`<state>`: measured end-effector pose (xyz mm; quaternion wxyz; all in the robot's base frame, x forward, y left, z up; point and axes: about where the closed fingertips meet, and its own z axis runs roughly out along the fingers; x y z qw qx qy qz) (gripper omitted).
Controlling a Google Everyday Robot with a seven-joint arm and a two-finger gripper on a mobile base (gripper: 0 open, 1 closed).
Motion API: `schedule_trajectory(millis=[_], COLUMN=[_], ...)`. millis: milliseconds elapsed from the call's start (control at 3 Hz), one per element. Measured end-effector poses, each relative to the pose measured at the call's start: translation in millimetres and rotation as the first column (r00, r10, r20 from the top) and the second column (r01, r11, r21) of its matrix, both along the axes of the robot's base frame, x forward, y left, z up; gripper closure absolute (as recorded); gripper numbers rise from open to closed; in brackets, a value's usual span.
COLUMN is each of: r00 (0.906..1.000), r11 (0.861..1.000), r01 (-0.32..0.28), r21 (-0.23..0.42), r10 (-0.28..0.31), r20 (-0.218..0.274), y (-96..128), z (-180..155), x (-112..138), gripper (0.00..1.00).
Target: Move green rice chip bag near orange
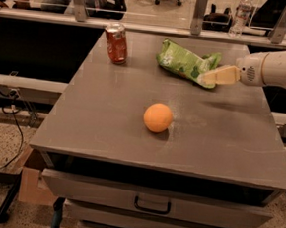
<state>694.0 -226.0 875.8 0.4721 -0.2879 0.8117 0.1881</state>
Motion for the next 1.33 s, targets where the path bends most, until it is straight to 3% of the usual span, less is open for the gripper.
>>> schedule_trajectory(millis=[667,1000,1333], r00=[0.9991,0.9986,0.9980], r11=[1.000,0.999,0.999], r01=[-0.021,-0.023,-0.024], r21=[0.020,0.033,0.042], r10=[0.022,0.024,0.026], r20=[-0.038,-0.047,-0.057], y=[14,18,21], z=[-22,-28,-33], x=[13,17,16], gripper=[0.00,0.16,0.39])
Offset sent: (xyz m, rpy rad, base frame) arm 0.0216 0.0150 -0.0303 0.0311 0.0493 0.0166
